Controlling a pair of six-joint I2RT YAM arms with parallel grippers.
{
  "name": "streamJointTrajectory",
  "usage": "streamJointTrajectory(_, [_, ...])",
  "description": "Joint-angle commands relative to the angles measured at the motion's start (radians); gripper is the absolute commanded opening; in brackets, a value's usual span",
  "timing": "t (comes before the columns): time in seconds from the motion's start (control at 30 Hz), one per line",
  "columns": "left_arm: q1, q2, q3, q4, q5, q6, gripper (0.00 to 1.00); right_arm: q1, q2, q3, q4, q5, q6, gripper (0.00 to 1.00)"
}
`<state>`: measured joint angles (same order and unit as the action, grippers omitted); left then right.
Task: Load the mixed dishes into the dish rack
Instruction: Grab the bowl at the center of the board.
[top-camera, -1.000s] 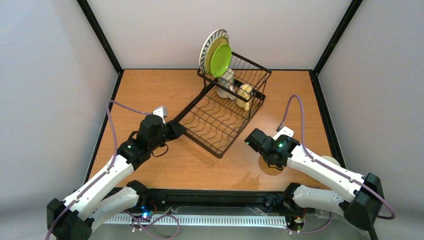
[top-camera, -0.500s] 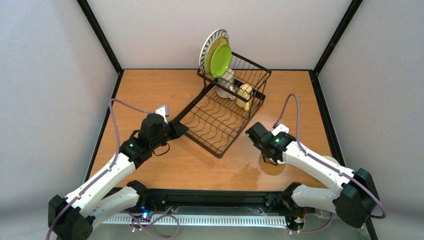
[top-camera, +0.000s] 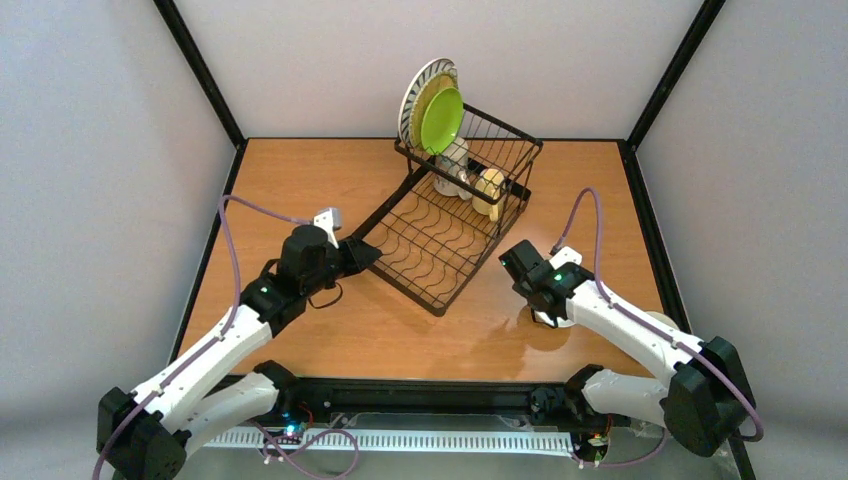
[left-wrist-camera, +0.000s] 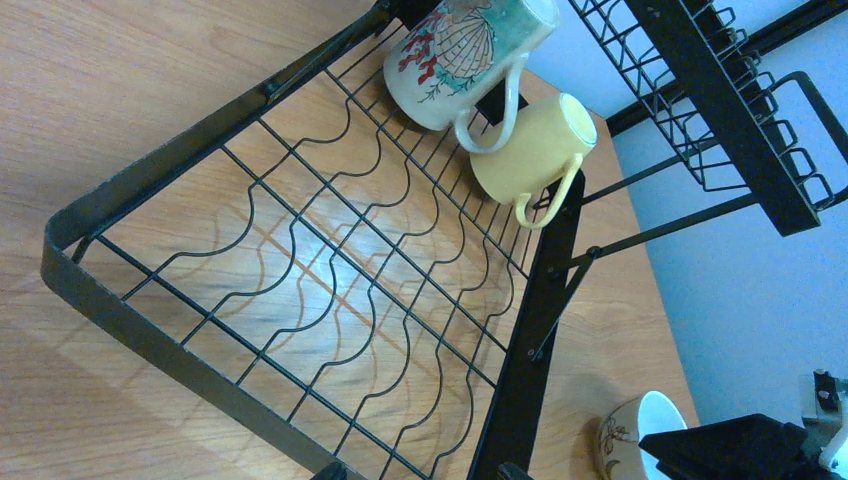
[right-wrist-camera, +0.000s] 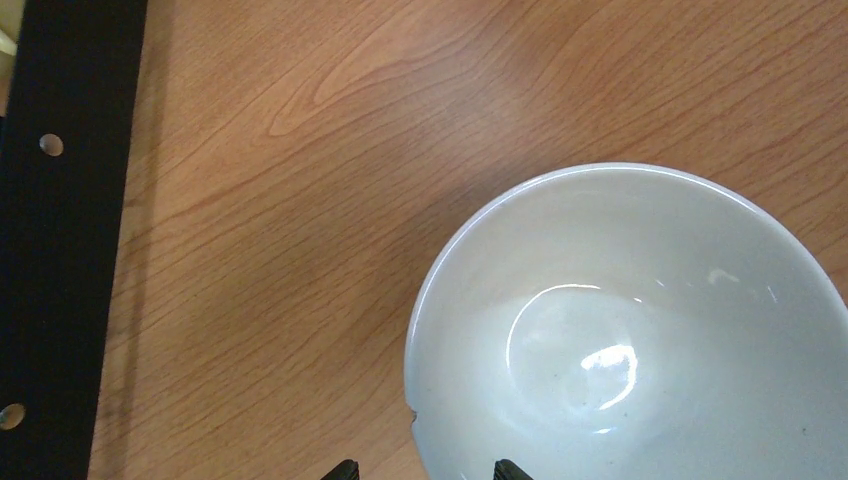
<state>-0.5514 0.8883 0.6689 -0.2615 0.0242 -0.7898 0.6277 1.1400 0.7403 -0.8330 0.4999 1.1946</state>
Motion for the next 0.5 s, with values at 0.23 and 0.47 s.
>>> streamJointTrajectory(0.23, [-0.006,0.048,-0.012,0.038,0.001,-0.012,0.85,-0.043,0.034,-0.040,0.074,-0.018,-0.062,0.77])
streamJointTrajectory(0.47, [-0.007,0.063,-0.027,0.057,0.001,-0.021,0.86,-0.074,0.048,-0.072,0.117,-0.050,-0.089,0.77])
